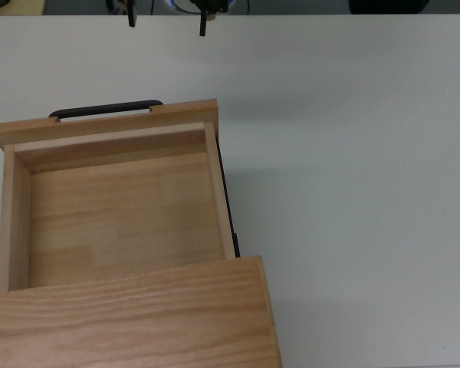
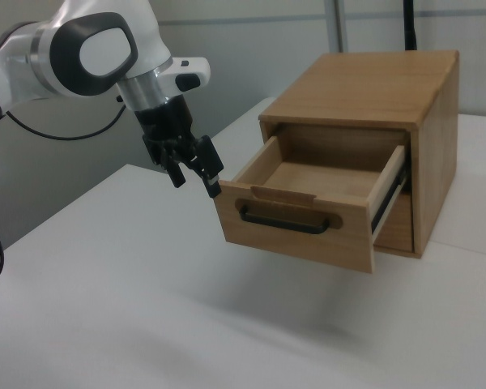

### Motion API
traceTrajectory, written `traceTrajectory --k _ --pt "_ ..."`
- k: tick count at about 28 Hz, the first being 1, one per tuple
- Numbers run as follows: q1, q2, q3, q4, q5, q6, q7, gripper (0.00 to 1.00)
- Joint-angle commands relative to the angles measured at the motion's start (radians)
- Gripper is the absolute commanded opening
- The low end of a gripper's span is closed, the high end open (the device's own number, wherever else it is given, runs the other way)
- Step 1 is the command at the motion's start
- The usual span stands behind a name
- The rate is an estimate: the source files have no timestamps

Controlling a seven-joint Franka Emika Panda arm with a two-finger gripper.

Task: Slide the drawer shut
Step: 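Lower the gripper onto the front panel of the open drawer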

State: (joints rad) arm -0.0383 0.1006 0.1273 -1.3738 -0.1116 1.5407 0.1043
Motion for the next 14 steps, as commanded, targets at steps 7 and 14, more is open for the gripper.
traceTrajectory --k 7,14 --pt "-0.002 0.005 -0.008 -0.001 0.044 0.007 -0.080 0.00" --pt "-0.002 0.036 -0.005 -0.001 0.044 0.004 -0.083 0.00"
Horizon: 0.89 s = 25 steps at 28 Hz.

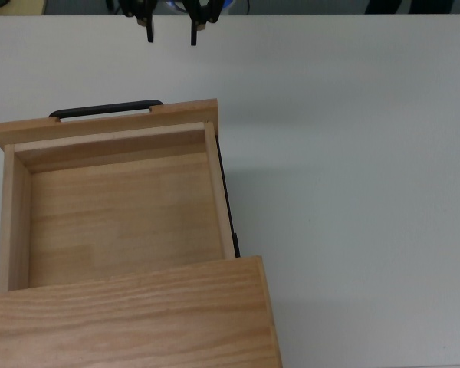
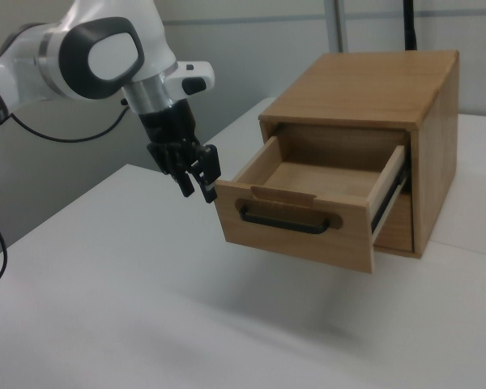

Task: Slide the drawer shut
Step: 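Lower the gripper onto the front panel of the open drawer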

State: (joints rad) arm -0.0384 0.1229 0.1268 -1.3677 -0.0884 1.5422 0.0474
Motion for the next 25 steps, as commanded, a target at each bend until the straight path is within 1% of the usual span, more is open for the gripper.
traceTrajectory --k 1,10,21,25 --pt "-0.002 0.015 -0.004 -0.008 0.021 0.006 -0.026 0.00" --pt "0.003 0.086 -0.001 -0.013 0.019 0.018 -0.021 0.00" --pt "0.003 0.112 -0.001 -0.016 0.015 0.147 -0.021 0.00" --pt "0.002 0.127 -0.003 -0.016 0.007 0.150 -0.023 0.00"
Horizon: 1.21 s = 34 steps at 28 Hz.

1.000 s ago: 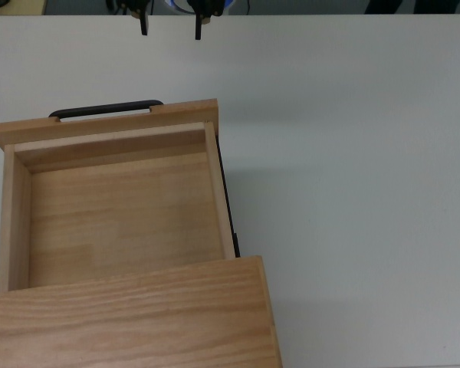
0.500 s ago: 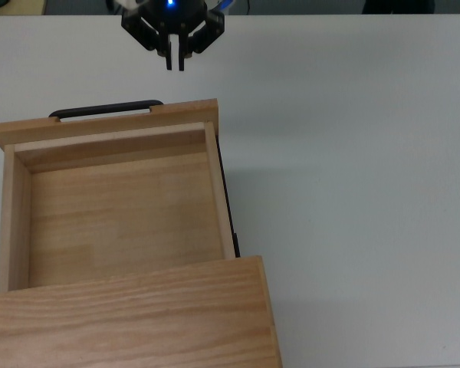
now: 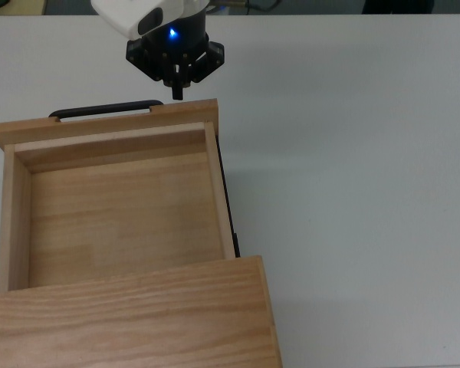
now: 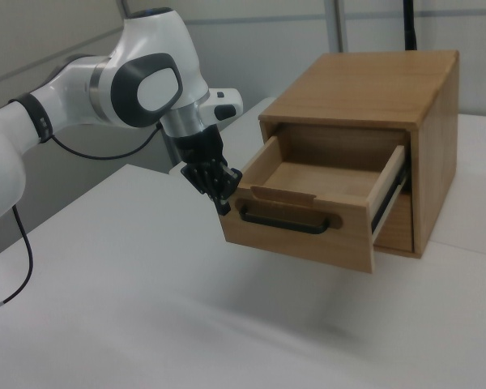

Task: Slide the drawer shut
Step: 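Lower the gripper onto the front panel of the open drawer, then push the drawer front with the gripper into the wooden cabinet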

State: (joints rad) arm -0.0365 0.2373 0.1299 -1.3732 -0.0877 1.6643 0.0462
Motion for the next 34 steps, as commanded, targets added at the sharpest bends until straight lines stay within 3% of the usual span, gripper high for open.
traceTrajectory --k 1,17,34 --pt "0.000 0.019 -0.006 -0.010 0.005 0.032 -0.022 0.00" --pt "-0.002 0.056 -0.009 -0.013 0.014 0.302 -0.017 0.00" --pt "0.000 0.250 -0.009 -0.023 0.014 1.044 -0.020 0.00"
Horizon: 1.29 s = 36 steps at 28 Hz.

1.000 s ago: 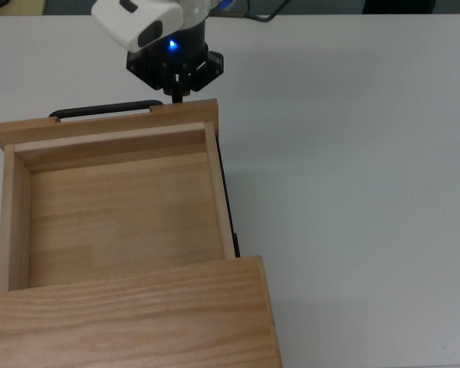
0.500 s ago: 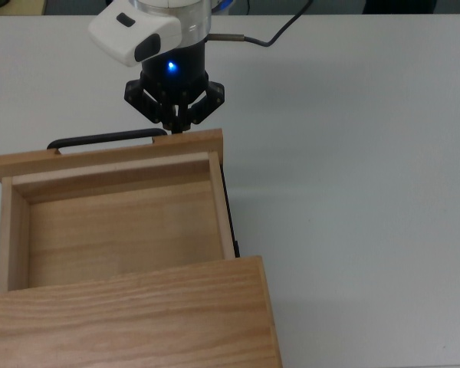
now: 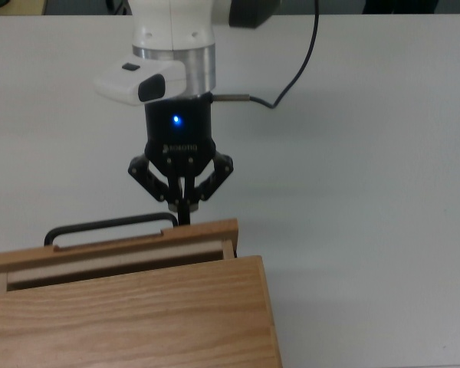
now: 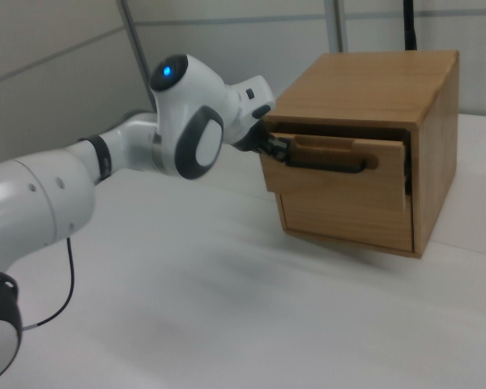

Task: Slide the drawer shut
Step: 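Push the drawer front with the gripper into the wooden cabinet, then lift the gripper up and away from the closed drawer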

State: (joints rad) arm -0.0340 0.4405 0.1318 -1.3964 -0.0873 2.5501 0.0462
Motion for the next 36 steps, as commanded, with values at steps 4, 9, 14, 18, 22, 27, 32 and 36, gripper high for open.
traceTrajectory --k 4,9,14,18,22,27,32,36 --pt "-0.004 0.084 -0.011 -0.012 0.014 0.315 -0.028 0.00" --pt "-0.004 0.093 -0.011 -0.012 0.015 0.346 -0.025 0.00" --pt "-0.004 0.092 -0.011 -0.013 0.015 0.343 -0.020 0.00" --pt "-0.006 0.081 -0.011 -0.013 0.017 0.325 -0.020 0.00" --pt "-0.006 0.050 -0.011 -0.012 0.017 0.227 -0.020 0.00" --pt "-0.006 -0.035 -0.009 0.000 0.021 -0.075 -0.020 0.00" --pt "-0.004 -0.126 -0.008 0.013 0.021 -0.374 -0.020 0.00" --pt "-0.004 -0.181 -0.006 0.016 0.021 -0.557 -0.020 0.00"
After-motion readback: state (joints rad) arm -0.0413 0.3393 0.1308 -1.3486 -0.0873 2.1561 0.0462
